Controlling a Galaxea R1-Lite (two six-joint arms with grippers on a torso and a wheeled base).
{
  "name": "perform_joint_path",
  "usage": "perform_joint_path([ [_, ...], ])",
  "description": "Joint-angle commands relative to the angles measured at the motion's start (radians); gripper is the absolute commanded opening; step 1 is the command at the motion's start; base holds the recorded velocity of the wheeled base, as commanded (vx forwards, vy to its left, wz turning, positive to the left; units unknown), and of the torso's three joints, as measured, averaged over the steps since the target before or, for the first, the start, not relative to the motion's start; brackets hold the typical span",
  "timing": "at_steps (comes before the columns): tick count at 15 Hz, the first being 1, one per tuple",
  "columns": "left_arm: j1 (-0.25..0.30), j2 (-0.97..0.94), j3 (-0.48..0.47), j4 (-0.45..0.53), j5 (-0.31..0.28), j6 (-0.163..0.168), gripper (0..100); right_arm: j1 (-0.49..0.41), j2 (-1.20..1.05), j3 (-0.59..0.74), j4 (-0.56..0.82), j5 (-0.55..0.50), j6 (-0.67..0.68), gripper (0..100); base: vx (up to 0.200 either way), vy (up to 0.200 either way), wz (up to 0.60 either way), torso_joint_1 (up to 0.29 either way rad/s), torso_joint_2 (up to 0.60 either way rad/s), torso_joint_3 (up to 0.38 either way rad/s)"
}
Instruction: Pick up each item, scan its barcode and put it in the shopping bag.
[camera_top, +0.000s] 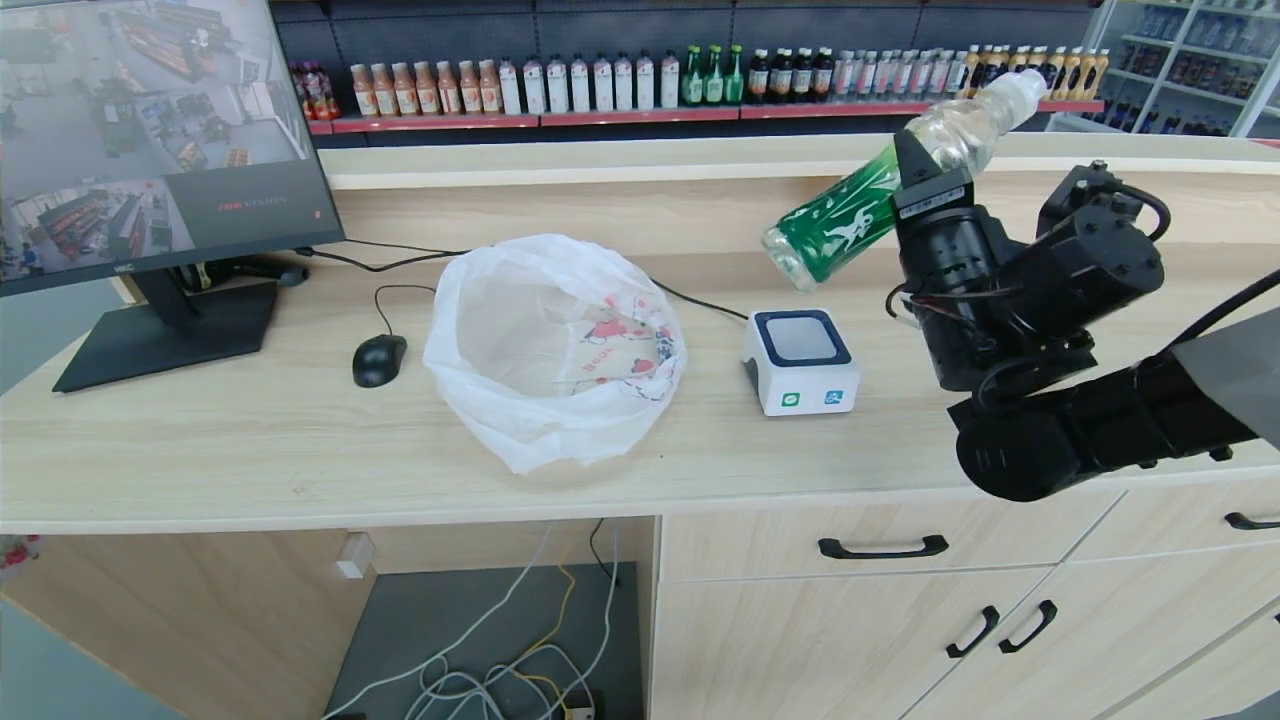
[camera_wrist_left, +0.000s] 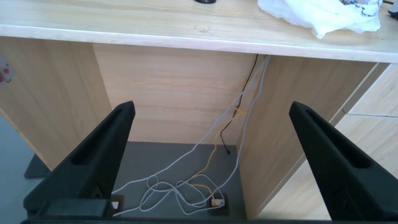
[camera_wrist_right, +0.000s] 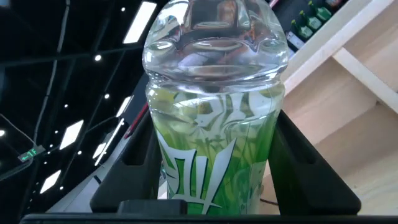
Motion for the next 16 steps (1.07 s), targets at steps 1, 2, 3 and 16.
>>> perform_joint_path([
  [1,0.000,0.000,0.000,-0.002,0.000,-0.001,100,0.006,-0.060,-0.015,0.004,0.004,-0.049,0,0.000,0.000,0.00,0.000,0.00,0.000],
  [2,0.000,0.000,0.000,0.000,0.000,-0.001,100,0.009,-0.069,-0.013,0.004,0.004,-0.106,0,0.000,0.000,0.00,0.000,0.00,0.000],
  [3,0.000,0.000,0.000,0.000,0.000,-0.001,100,0.011,-0.077,-0.015,0.004,0.005,-0.184,0,0.000,0.000,0.00,0.000,0.00,0.000],
  [16,0.000,0.000,0.000,0.000,0.000,-0.001,100,0.086,-0.230,0.221,-0.010,0.206,-0.807,0,0.000,0.000,0.00,0.000,0.00,0.000],
])
